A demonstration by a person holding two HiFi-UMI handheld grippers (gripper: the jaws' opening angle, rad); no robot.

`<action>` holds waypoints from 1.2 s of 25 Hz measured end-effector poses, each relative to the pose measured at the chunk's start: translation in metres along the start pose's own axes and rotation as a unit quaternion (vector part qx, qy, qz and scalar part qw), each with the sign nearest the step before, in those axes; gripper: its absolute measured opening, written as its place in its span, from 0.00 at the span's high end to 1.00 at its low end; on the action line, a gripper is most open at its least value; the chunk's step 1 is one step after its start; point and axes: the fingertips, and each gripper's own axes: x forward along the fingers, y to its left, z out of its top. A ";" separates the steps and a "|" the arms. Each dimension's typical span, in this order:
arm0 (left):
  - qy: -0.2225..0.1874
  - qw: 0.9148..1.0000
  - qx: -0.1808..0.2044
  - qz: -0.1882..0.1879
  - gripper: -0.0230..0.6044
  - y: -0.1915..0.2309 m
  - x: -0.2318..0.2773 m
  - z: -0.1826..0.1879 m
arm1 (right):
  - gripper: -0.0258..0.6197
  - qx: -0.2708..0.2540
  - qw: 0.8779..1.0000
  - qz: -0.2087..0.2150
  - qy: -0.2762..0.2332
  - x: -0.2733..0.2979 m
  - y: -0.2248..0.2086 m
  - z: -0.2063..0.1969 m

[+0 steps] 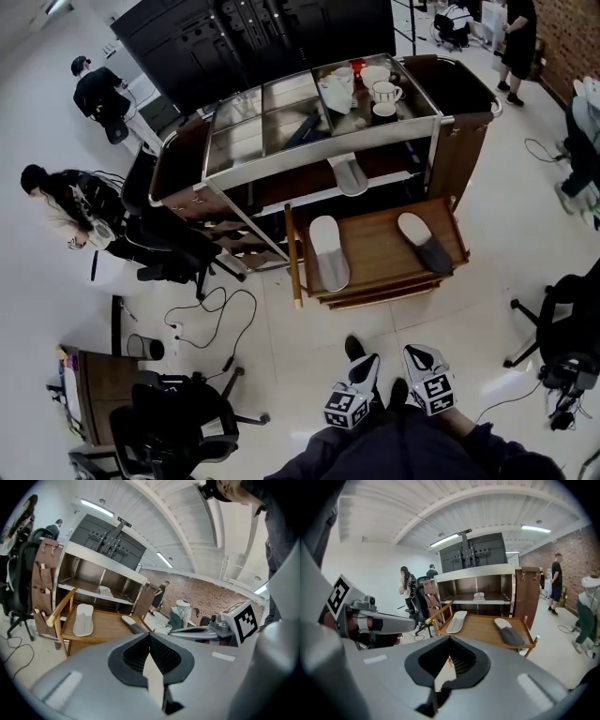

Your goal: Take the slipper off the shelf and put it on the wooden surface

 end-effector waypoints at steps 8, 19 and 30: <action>0.027 0.999 -0.001 -0.020 0.95 -0.094 -0.042 -0.089 | 0.96 0.012 1.000 -0.010 0.007 -0.100 0.001 -0.067; 0.019 0.999 0.014 -0.037 0.95 -0.141 -0.052 -0.101 | 0.96 -0.029 0.999 -0.012 -0.029 -0.140 0.002 -0.070; 0.029 0.998 0.041 -0.047 0.95 -0.145 -0.036 -0.083 | 0.96 -0.026 0.998 -0.020 -0.050 -0.139 -0.014 -0.055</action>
